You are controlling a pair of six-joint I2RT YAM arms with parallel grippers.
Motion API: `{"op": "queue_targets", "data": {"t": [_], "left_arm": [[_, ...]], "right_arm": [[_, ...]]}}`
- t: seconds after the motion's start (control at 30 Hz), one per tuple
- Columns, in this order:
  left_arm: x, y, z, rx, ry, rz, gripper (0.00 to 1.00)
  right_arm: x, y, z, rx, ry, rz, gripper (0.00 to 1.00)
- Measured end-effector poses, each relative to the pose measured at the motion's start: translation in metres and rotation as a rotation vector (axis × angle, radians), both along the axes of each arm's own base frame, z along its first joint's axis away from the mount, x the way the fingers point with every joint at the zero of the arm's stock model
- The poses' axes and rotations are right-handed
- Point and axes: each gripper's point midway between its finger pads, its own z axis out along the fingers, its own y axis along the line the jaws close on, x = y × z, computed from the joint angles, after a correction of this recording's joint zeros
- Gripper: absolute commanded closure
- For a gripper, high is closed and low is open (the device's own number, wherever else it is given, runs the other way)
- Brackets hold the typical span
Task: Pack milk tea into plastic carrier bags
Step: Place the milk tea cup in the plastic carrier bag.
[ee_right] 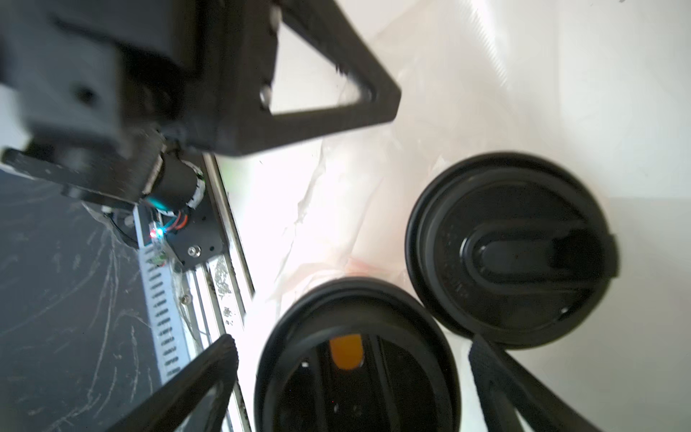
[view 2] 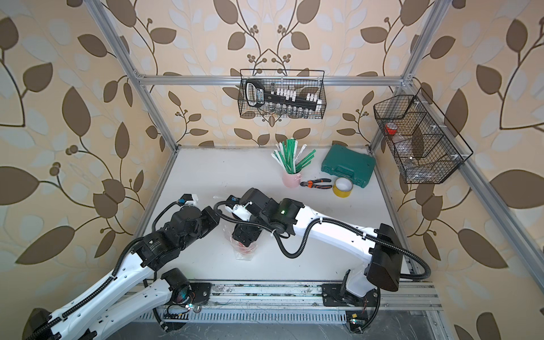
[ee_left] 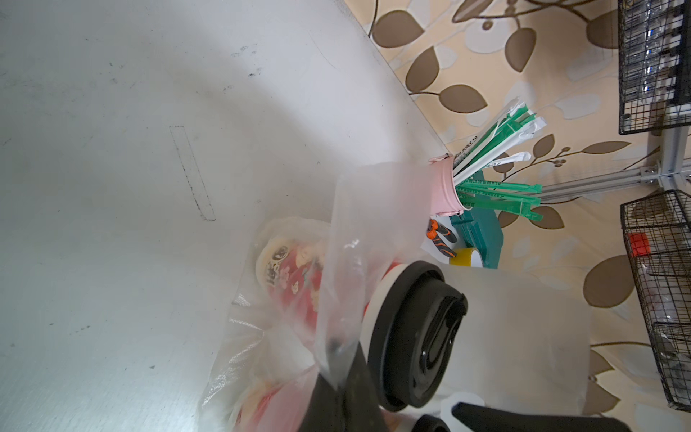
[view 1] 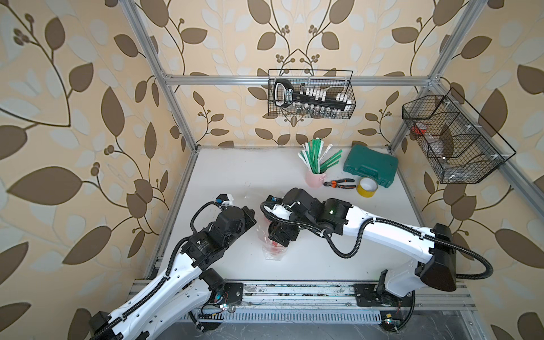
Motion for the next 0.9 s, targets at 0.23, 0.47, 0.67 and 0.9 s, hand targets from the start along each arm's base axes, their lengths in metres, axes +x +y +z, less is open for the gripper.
{"op": "queue_targets", "data": {"t": [0.23, 0.47, 0.67, 0.9], "left_arm": [[0.000, 0.001, 0.000, 0.002, -0.001, 0.004, 1.00], [0.000, 0.003, 0.000, 0.008, -0.003, 0.013, 1.00], [0.000, 0.004, 0.000, 0.010, -0.004, 0.015, 1.00], [0.001, 0.003, -0.002, 0.016, 0.002, 0.014, 1.00]], "right_arm": [[0.024, -0.036, 0.062, 0.133, -0.072, -0.203, 0.03], [0.051, -0.082, 0.016, 0.107, 0.055, -0.378, 0.15], [0.033, -0.078, -0.016, 0.081, 0.179, -0.361, 0.42], [0.030, -0.074, -0.016, 0.112, 0.242, -0.394, 0.88]]}}
